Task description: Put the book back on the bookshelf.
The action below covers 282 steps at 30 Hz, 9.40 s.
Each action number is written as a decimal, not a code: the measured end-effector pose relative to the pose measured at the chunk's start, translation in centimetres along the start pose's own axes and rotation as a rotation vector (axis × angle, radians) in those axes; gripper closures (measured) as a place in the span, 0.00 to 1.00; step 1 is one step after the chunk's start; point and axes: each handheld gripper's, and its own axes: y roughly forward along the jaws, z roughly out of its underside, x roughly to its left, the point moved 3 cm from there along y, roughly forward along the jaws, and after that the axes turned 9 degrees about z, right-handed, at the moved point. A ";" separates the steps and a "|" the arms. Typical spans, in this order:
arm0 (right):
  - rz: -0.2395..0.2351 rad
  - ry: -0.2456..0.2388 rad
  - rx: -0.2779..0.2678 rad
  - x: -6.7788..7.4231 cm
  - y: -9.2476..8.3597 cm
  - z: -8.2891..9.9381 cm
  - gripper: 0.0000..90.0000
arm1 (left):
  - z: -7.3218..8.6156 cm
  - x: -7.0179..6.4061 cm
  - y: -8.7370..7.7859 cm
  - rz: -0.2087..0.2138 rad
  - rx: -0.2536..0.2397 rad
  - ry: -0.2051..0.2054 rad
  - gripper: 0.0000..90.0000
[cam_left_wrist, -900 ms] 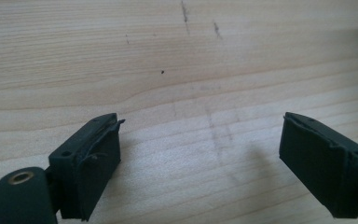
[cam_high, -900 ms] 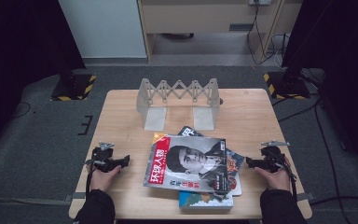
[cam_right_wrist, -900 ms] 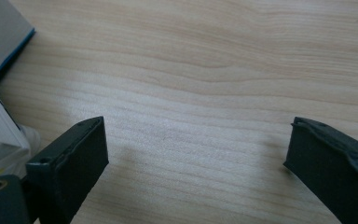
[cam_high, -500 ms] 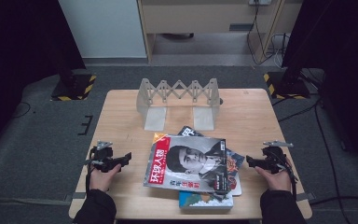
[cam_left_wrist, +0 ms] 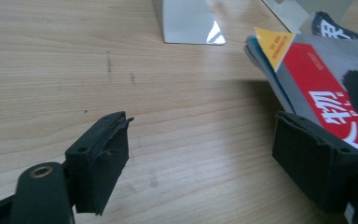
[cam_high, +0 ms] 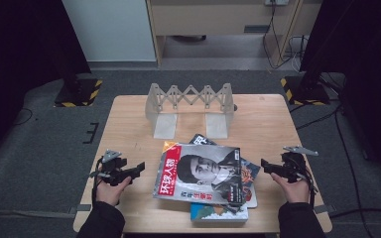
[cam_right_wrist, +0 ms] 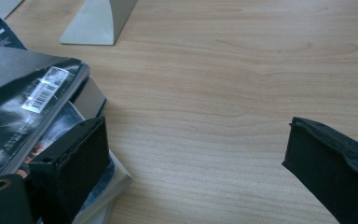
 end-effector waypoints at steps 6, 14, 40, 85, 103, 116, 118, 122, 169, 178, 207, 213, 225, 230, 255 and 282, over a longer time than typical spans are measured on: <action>-0.015 -0.005 -0.024 0.7 -0.8 -0.4 0.08 | -0.1 -1.1 -0.1 0.038 -0.009 0.013 0.20; -0.066 -0.034 -0.067 2.7 -1.9 -1.4 0.08 | 0.0 -2.6 0.1 0.093 -0.010 0.025 0.20; -0.207 -0.148 -0.035 8.8 -1.6 0.3 0.09 | 2.9 -6.3 0.4 0.228 0.138 0.023 0.26; -0.267 -0.229 -0.017 11.0 -0.3 1.9 0.18 | 1.8 -8.0 0.8 0.571 0.081 -0.197 0.58; -0.278 -0.161 -0.027 9.8 -0.6 1.3 0.19 | -0.5 -8.0 0.8 0.557 0.101 -0.298 0.87; -0.181 -0.104 -0.066 5.1 -0.5 0.6 0.17 | -2.8 -8.4 0.0 0.560 0.037 -0.331 0.94; -0.159 -0.097 -0.072 4.3 -0.4 0.5 0.15 | -3.4 -8.5 -0.1 0.564 0.026 -0.333 0.95; -0.118 -0.080 -0.077 2.6 -0.3 0.5 0.15 | -4.6 -8.6 -0.7 0.567 -0.002 -0.330 0.95; 0.031 -0.106 0.037 -3.2 2.4 2.1 0.13 | -15.9 -5.2 -9.2 0.457 -0.348 -0.279 0.95; 0.030 -0.112 0.039 -3.0 2.6 2.2 0.12 | -16.3 -2.6 -11.3 0.373 -0.380 -0.288 0.95; 0.016 -0.124 0.054 -3.0 2.9 2.4 0.13 | -20.5 -0.6 -7.5 0.061 -0.384 -0.128 0.95; 0.015 -0.123 0.054 -3.0 2.9 2.3 0.13 | -21.3 -1.2 -5.6 0.005 -0.385 -0.072 0.96; 0.015 -0.134 0.049 -2.9 3.0 2.3 0.13 | -21.2 -2.3 -3.0 -0.074 -0.364 0.045 0.96; 0.015 -0.139 0.055 -2.9 3.0 2.4 0.13 | -21.2 -2.9 -2.4 -0.102 -0.360 0.091 0.96; 0.012 -0.142 0.057 -2.8 3.0 2.4 0.14 | -18.9 -3.5 -1.8 -0.109 -0.311 0.125 0.95; 0.000 -0.140 0.066 -2.8 3.0 2.4 0.13 | -20.0 -3.3 0.0 -0.103 -0.138 0.074 0.96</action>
